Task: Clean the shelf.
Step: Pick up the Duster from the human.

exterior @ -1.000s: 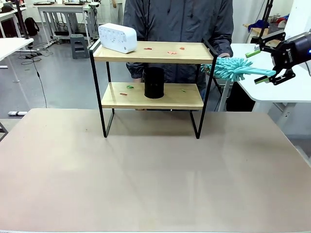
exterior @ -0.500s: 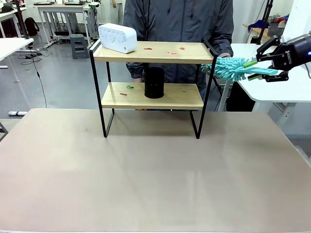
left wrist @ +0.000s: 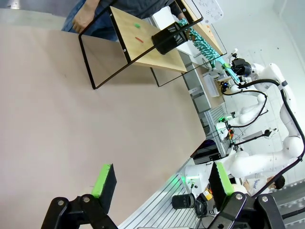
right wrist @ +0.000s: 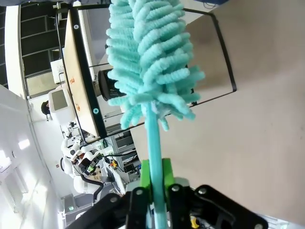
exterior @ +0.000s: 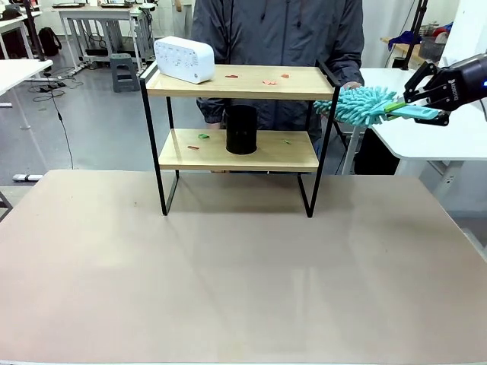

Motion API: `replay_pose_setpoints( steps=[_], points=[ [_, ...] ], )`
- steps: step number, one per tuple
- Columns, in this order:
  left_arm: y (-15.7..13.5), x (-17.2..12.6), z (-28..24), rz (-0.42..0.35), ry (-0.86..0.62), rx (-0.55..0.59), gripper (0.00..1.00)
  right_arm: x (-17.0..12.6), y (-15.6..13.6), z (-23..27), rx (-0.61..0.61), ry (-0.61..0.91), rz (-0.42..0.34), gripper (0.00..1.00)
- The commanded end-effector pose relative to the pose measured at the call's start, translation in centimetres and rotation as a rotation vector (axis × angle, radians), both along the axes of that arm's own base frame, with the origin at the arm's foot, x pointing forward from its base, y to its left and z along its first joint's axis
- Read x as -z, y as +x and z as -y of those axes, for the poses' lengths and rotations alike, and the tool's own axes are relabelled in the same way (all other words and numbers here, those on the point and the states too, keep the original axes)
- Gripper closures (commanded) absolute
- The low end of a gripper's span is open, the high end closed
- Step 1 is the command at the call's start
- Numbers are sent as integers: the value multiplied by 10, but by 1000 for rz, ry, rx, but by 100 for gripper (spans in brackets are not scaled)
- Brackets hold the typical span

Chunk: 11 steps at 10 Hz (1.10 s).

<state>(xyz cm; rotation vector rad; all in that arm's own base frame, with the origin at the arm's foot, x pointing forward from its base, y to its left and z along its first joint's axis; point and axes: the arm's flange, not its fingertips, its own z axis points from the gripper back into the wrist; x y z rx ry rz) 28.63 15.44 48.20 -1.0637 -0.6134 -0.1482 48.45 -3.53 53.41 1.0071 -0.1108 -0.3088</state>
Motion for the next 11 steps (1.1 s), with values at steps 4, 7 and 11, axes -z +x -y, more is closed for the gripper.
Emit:
replay_pose_setpoints(
  steps=[4,7,11],
  points=[
    [2,-1,1,25,-6,6,0,-28,-34,20,-85,-49,221,100],
    [2,-1,1,25,-6,6,0,-92,-167,93,-242,-417,486,100],
    [2,-1,1,25,-6,6,0,-57,-275,118,-614,-458,466,100]
  ],
)
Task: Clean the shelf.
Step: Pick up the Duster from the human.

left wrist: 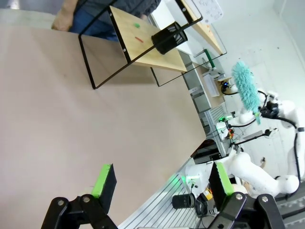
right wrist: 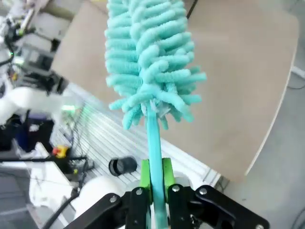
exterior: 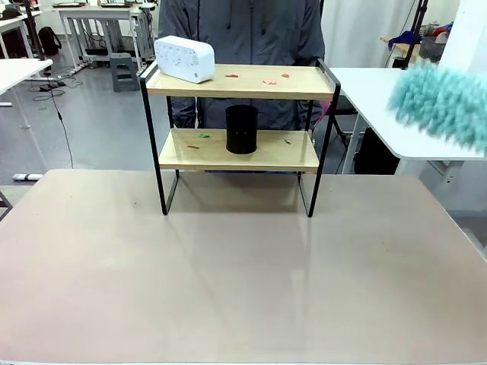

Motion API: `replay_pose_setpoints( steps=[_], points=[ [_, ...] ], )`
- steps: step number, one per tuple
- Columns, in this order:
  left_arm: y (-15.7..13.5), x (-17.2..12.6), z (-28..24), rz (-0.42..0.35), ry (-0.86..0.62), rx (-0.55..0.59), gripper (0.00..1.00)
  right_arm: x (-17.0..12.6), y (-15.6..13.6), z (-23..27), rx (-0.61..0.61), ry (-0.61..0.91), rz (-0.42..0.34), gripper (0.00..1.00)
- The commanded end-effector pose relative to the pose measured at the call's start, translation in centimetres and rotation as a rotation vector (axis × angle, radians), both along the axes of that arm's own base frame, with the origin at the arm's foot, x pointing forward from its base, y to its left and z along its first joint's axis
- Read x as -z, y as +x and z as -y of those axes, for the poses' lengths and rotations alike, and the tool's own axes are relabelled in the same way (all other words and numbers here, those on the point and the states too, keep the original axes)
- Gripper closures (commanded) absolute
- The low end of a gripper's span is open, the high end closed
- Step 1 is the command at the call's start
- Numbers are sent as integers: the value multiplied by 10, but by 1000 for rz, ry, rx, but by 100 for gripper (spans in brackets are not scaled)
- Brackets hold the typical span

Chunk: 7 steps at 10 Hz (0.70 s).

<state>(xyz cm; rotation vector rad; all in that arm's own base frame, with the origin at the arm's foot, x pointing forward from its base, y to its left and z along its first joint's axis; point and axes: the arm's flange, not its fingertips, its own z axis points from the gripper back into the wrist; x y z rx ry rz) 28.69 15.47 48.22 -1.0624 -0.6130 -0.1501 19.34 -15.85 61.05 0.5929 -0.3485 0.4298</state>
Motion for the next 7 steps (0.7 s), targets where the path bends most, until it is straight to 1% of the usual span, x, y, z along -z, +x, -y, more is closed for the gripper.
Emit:
replay_pose_setpoints(
  steps=[1,2,7],
  points=[
    [1,0,1,25,-7,5,0,31,26,-7,-85,-58,-22,100],
    [1,0,1,25,-7,5,0,0,0,0,0,0,0,100],
    [1,0,1,25,-7,5,0,0,0,0,0,0,0,100]
  ],
)
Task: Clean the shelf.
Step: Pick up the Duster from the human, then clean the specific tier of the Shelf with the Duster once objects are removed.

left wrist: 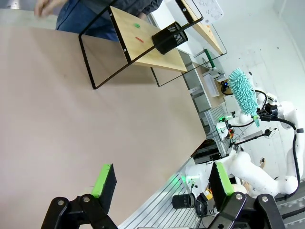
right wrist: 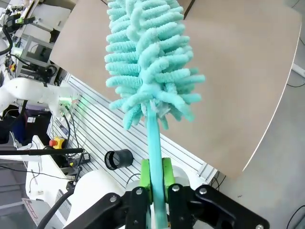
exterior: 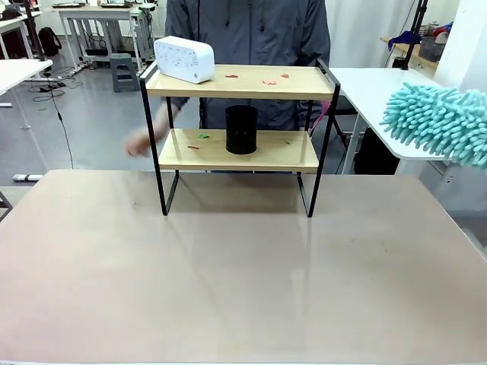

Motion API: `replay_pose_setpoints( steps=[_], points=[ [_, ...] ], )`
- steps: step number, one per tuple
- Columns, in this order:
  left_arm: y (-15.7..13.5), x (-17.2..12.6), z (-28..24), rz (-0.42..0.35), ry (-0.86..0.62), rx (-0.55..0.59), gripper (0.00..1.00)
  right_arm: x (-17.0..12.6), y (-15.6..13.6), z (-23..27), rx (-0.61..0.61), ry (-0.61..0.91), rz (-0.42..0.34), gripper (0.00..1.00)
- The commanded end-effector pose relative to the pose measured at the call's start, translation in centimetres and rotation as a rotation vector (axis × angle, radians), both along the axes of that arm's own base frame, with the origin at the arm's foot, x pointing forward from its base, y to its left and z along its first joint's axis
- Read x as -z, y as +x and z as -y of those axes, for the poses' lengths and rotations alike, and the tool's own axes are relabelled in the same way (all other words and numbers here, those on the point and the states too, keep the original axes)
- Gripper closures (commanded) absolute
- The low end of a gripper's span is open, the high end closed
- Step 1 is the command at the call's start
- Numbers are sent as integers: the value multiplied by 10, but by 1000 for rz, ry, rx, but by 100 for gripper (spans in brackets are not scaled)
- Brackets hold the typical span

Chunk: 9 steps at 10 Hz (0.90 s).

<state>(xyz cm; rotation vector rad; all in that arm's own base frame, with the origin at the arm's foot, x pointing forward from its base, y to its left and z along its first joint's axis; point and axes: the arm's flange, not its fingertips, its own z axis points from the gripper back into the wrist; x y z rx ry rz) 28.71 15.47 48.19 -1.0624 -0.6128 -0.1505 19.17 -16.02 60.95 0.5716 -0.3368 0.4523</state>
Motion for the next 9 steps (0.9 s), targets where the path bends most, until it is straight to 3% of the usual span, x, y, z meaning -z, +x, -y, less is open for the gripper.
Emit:
replay_pose_setpoints(
  steps=[1,9],
  points=[
    [1,-1,2,25,-8,4,0,-1,2,-2,19,26,0,100],
    [1,-1,2,25,-8,4,0,-1,2,-2,19,26,0,100]
  ],
)
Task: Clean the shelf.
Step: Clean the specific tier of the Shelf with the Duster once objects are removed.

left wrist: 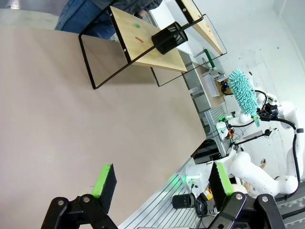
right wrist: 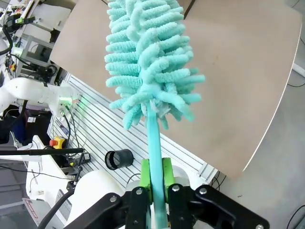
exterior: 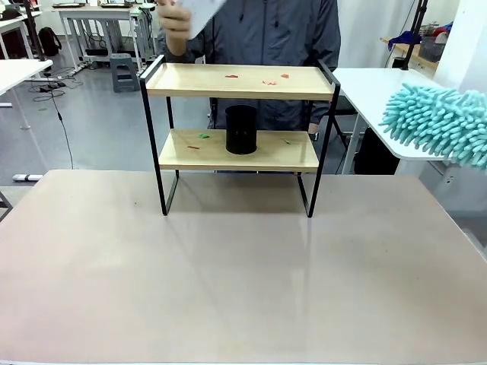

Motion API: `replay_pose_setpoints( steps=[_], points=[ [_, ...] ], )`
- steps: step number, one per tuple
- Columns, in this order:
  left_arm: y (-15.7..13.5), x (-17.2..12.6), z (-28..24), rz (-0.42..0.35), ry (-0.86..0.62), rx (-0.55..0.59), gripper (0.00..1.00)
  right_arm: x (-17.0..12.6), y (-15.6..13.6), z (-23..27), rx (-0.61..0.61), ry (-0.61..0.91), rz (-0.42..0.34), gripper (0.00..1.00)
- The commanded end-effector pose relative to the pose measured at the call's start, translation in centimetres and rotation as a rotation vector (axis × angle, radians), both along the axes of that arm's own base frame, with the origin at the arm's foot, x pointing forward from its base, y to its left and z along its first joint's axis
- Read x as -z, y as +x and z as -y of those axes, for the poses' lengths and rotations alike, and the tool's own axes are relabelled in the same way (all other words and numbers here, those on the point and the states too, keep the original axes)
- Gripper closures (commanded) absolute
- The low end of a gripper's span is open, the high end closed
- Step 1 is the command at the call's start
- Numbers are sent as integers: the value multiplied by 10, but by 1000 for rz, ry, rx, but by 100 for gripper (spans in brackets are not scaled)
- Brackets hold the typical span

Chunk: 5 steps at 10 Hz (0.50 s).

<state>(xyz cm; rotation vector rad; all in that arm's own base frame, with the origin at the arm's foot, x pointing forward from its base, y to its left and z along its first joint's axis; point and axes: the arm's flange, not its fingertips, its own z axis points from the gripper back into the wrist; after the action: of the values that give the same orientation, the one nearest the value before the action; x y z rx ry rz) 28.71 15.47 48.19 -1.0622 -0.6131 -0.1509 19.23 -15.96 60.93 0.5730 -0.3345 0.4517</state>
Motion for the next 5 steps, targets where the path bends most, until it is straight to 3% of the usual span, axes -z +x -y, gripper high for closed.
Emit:
replay_pose_setpoints(
  steps=[1,2,3,5],
  points=[
    [1,-1,2,24,-8,4,0,-1,1,-1,20,25,3,100],
    [1,-1,2,24,-8,4,0,0,0,0,0,0,0,88],
    [1,-1,2,24,-8,4,0,-13,2,-10,5,-19,15,88],
    [1,-1,2,24,-8,4,0,-86,29,-64,175,-100,109,88]
  ],
)
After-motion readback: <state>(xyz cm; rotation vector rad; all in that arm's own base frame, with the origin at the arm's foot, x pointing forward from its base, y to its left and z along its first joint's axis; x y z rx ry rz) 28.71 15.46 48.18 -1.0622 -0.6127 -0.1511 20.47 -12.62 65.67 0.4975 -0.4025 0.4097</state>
